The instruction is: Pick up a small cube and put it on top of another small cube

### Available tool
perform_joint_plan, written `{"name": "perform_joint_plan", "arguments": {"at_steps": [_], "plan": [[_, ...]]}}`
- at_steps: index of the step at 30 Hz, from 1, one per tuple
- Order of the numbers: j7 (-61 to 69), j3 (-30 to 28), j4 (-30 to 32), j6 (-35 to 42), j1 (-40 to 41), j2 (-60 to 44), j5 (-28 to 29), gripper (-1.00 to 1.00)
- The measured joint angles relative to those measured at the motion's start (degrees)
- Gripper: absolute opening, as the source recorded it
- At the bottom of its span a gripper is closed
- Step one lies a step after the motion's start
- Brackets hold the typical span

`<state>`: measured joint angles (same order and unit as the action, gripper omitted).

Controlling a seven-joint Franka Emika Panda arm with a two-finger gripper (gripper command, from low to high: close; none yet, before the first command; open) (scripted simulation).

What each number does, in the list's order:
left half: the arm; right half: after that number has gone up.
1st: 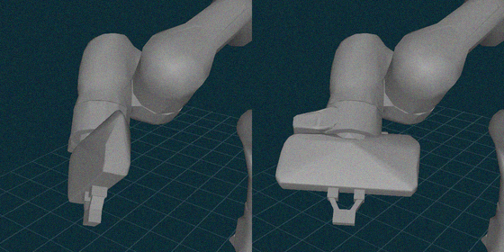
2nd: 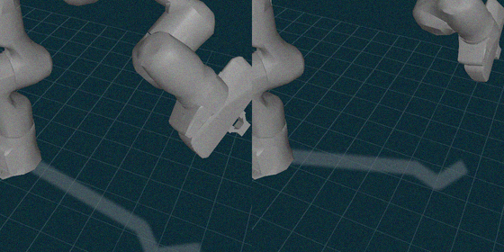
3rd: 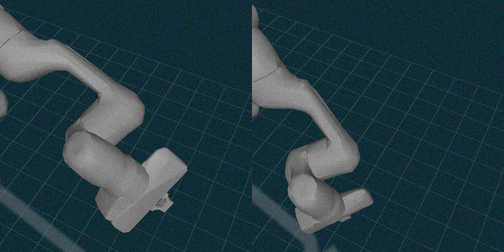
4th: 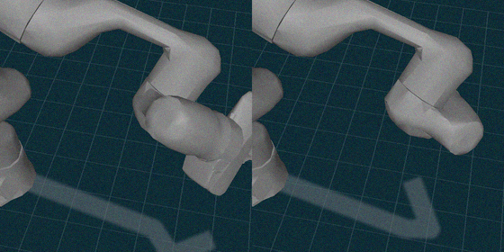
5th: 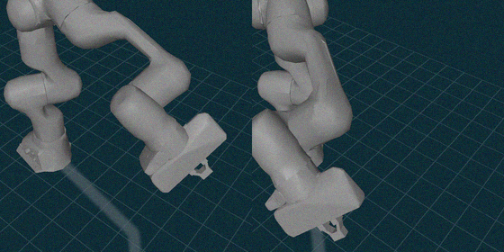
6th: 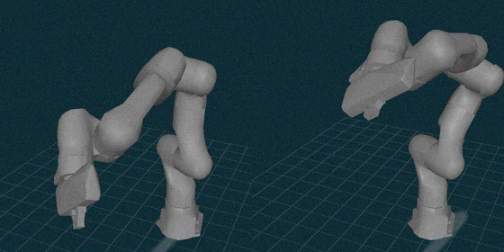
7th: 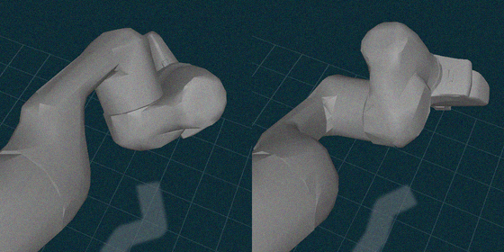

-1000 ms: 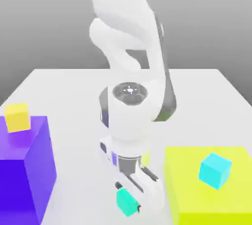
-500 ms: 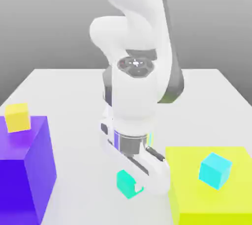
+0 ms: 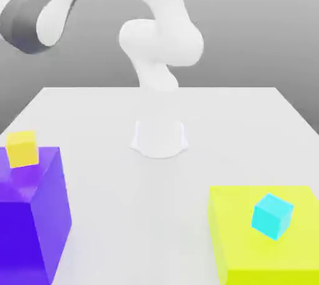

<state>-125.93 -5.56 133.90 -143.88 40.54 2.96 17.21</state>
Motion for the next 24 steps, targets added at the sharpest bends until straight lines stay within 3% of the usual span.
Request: {"name": "perform_joint_plan", "arguments": {"at_steps": [9,13,20,21,24], "plan": [[-22.05,-1.15,10.70,-3.62,2.88,-2.23,-10.81,-1.00],[-28.63,1.08,15.16,-5.80,6.37,-3.04,-16.36,-1.00],[-31.91,2.92,16.56,-15.64,6.77,-11.88,-18.24,-1.00],[-31.68,3.08,16.49,-17.34,6.83,-13.67,-18.58,1.00],[-31.68,3.08,16.49,-17.34,6.83,-13.67,-18.58,1.00]]}}
